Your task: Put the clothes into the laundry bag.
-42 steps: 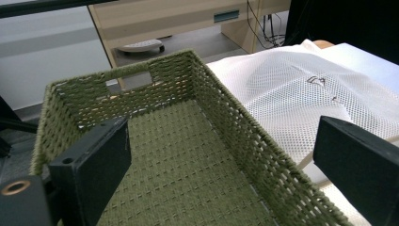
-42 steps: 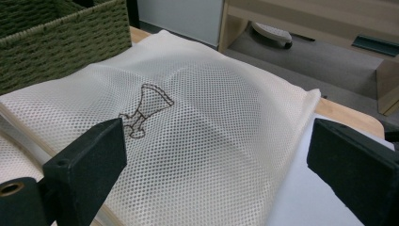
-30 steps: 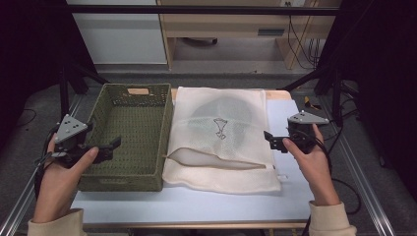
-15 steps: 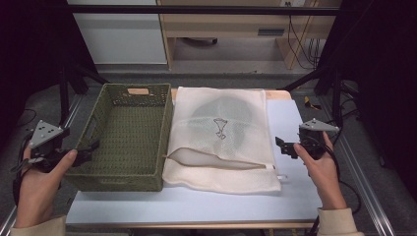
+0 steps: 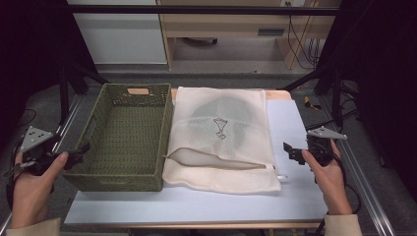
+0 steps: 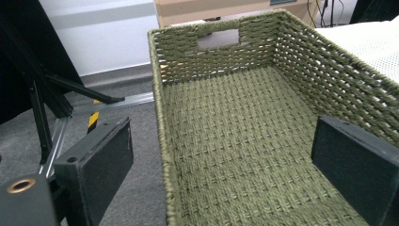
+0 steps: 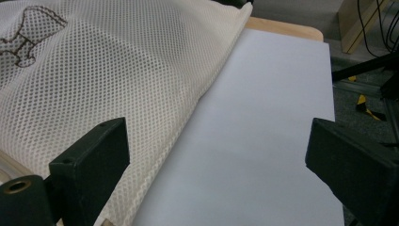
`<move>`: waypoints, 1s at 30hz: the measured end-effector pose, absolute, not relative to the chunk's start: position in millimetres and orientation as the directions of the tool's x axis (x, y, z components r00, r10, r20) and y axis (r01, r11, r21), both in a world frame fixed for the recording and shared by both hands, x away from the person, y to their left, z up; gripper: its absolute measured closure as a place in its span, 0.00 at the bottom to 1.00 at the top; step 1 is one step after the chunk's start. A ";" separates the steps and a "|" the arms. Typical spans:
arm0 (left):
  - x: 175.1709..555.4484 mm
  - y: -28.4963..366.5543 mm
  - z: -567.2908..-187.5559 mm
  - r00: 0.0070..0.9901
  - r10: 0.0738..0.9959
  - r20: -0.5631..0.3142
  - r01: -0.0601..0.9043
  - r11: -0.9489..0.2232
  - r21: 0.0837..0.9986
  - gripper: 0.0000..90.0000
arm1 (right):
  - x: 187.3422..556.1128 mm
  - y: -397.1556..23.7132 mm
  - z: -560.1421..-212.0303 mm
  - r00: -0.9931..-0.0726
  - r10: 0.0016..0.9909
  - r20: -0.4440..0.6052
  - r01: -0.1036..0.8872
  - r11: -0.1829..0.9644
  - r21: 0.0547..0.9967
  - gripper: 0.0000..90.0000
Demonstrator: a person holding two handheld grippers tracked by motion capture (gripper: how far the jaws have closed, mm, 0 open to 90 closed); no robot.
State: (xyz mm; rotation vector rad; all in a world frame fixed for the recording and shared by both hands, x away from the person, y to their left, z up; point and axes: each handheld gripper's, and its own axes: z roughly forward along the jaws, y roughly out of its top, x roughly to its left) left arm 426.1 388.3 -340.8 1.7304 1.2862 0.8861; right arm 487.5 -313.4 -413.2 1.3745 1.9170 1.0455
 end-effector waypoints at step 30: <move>411.5 397.1 -367.5 0.218 0.973 0.075 0.411 -0.161 0.897 0.07 | 465.5 -322.3 -471.1 -0.264 0.963 -0.056 0.478 0.180 0.860 0.08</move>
